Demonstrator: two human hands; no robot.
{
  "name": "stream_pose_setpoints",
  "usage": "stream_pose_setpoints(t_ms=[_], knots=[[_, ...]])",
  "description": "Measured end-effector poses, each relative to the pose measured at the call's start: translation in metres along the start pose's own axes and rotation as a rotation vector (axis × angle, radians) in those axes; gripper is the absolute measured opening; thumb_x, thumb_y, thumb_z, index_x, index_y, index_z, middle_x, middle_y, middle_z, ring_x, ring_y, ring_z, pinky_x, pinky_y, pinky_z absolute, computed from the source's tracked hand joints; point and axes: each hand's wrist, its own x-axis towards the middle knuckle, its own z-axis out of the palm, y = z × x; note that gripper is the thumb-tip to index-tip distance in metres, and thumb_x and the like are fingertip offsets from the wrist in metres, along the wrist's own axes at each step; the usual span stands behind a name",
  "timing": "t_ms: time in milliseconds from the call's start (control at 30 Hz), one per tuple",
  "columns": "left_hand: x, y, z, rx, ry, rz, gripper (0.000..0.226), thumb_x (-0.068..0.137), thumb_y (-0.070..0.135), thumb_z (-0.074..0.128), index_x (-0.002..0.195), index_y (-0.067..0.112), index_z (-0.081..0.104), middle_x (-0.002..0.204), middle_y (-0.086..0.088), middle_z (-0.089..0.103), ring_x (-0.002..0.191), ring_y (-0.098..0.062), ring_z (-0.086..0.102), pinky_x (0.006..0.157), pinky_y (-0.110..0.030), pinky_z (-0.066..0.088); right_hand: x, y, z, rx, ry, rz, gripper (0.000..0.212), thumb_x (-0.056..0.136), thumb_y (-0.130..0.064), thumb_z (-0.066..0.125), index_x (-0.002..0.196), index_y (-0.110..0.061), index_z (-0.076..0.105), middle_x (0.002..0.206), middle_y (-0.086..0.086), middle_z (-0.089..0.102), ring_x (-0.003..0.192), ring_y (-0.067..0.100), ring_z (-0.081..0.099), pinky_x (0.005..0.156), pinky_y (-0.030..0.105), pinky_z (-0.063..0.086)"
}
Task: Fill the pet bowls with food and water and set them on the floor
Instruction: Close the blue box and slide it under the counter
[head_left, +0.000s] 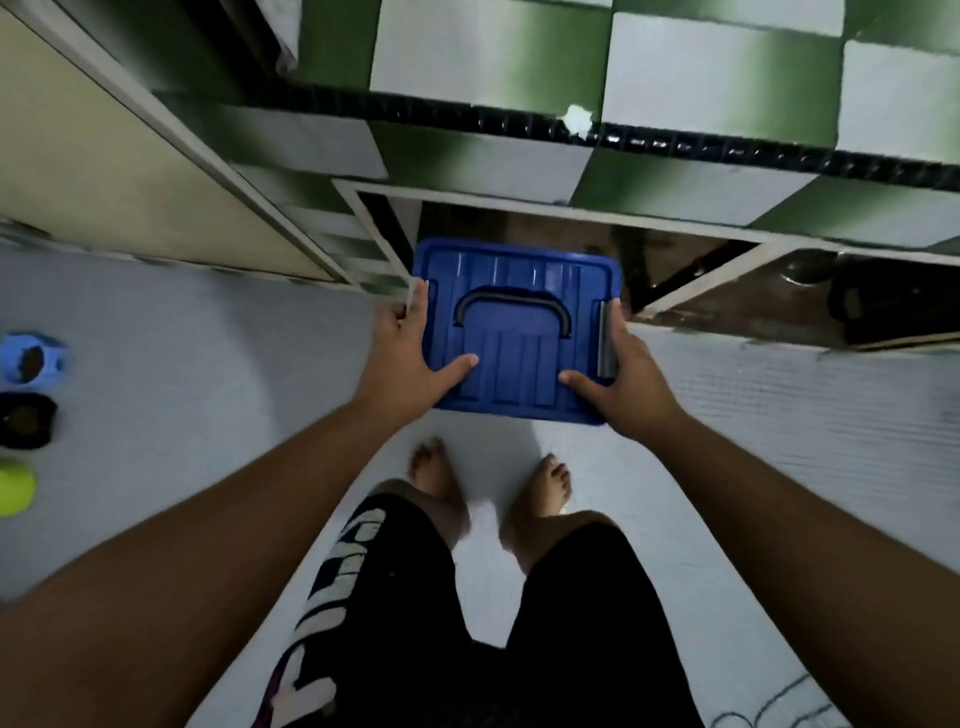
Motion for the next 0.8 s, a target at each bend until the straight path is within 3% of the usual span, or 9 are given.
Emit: stream_pose_setpoints(t_ms=[167, 433, 533, 733, 800], knots=[[0.083, -0.050, 0.067, 0.098, -0.016, -0.002, 0.113, 0.087, 0.064, 0.069, 0.165, 0.023, -0.002, 0.157, -0.022, 0.022, 0.146, -0.037, 0.028, 0.122, -0.040, 0.024, 0.096, 0.050, 0.042, -0.066, -0.013, -0.031, 0.109, 0.085, -0.047, 0.072, 0.159, -0.025, -0.005, 0.154, 0.014, 0.039, 0.136, 0.033, 0.043, 0.108, 0.036, 0.038], [0.254, -0.116, 0.147, 0.249, 0.023, 0.019, 0.111, 0.085, 0.068, 0.066, 0.165, 0.023, 0.002, 0.156, -0.024, 0.027, 0.143, -0.041, 0.032, 0.119, -0.047, 0.034, 0.269, 0.107, 0.097, -0.084, 0.030, -0.014, 0.107, 0.090, -0.042, 0.069, 0.158, -0.026, -0.013, 0.158, 0.012, 0.033, 0.137, 0.034, 0.042, 0.108, 0.036, 0.036], [0.308, -0.127, 0.159, 0.266, 0.040, 0.048, 0.109, 0.085, 0.066, 0.066, 0.165, 0.022, 0.006, 0.158, -0.023, 0.027, 0.144, -0.043, 0.032, 0.118, -0.049, 0.034, 0.318, 0.112, 0.108, -0.089, 0.079, -0.014, 0.102, 0.092, -0.044, 0.065, 0.158, -0.027, -0.010, 0.155, 0.017, 0.032, 0.139, 0.036, 0.039, 0.111, 0.039, 0.033], [0.374, -0.132, 0.164, 0.254, 0.040, 0.104, 0.117, 0.078, 0.067, 0.074, 0.164, 0.026, 0.008, 0.165, -0.015, 0.020, 0.150, -0.038, 0.025, 0.122, -0.049, 0.029, 0.387, 0.124, 0.123, -0.055, 0.105, 0.023, 0.100, 0.088, -0.056, 0.064, 0.155, -0.042, -0.009, 0.145, 0.015, 0.046, 0.121, 0.037, 0.056, 0.108, 0.049, 0.045], [0.387, -0.133, 0.165, 0.287, 0.042, 0.107, 0.117, 0.078, 0.069, 0.073, 0.165, 0.026, 0.007, 0.168, -0.014, 0.014, 0.153, -0.037, 0.021, 0.122, -0.048, 0.028, 0.397, 0.124, 0.125, -0.056, 0.107, 0.025, 0.099, 0.089, -0.054, 0.064, 0.156, -0.039, -0.008, 0.145, 0.017, 0.046, 0.118, 0.037, 0.058, 0.106, 0.049, 0.047]])
